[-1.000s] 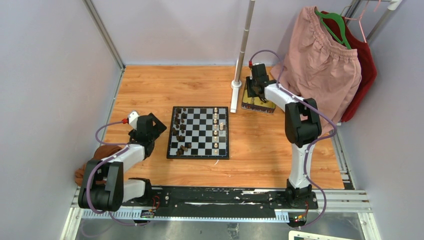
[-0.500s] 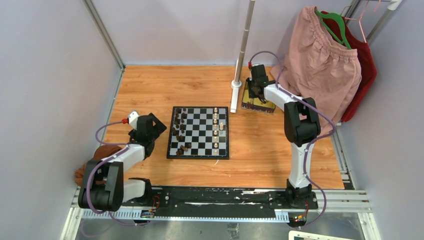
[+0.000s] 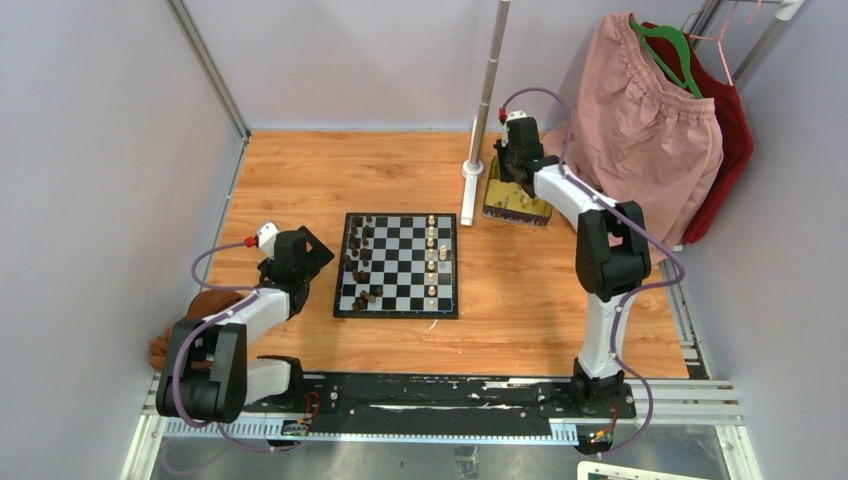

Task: Set up the chess pieces on the board
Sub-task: Pick up the chess piece from the storage box, then place the chess piece on the chessboard.

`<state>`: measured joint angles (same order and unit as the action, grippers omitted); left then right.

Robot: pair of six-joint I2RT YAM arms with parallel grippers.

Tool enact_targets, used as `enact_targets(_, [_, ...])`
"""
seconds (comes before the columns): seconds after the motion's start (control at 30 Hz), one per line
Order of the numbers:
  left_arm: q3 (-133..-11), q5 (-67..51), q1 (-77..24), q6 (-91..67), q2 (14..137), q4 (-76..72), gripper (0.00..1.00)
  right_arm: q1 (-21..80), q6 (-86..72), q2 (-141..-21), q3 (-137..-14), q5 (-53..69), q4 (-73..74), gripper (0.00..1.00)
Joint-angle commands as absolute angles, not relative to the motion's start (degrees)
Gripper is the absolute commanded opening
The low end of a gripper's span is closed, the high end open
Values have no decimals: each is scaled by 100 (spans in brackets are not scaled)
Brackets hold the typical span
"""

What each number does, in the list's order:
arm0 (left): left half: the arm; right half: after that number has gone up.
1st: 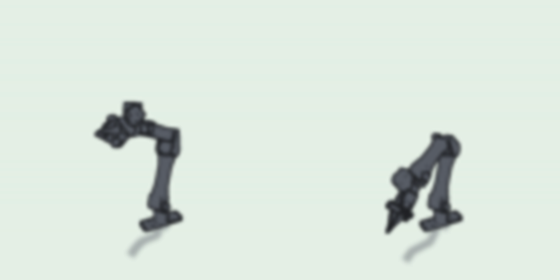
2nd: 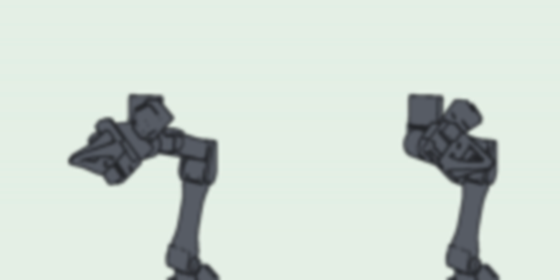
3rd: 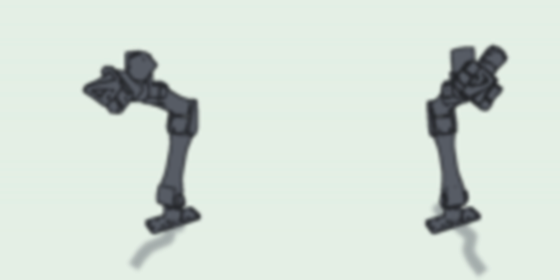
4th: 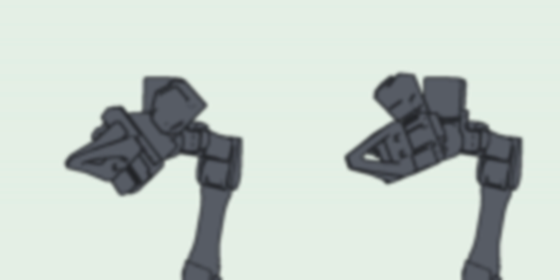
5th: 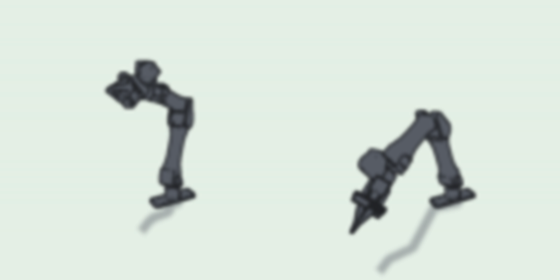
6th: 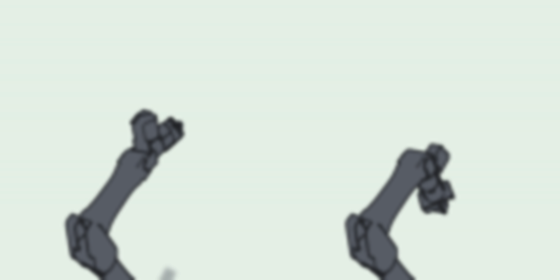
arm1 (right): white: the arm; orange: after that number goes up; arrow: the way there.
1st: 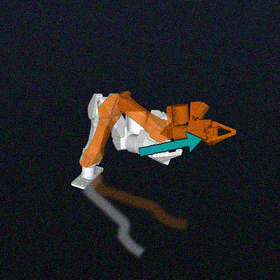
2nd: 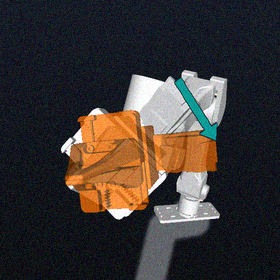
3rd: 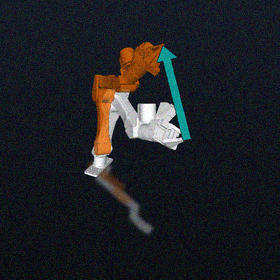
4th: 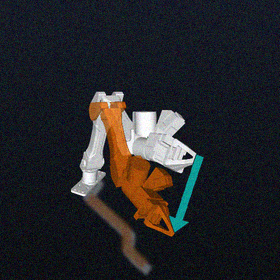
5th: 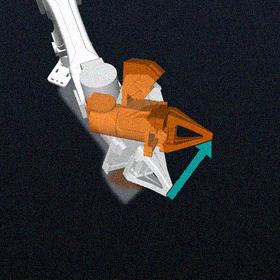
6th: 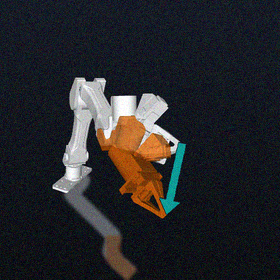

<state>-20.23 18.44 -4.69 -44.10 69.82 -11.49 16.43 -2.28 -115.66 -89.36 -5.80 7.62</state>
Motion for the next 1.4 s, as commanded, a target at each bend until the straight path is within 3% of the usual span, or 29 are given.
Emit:
enact_targets(0.0, [-2123,1872,-510,-4351,7039,-1156,100,1662,-29,-11034,-8936,-683,468,4])
enact_targets(0.3, [-2103,1888,-512,-4359,7013,-1160,100,2263,-24,-10073,-8385,-738,867,3])
enact_targets(0.8, [-2068,1907,-510,-4368,6951,-1159,100,4184,-636,-8541,-6522,-1667,1200,0])
enact_targets(1.37, [-2058,1916,-514,-4368,6934,-1154,100,5192,-1259,-8798,-5808,-1644,914,0])
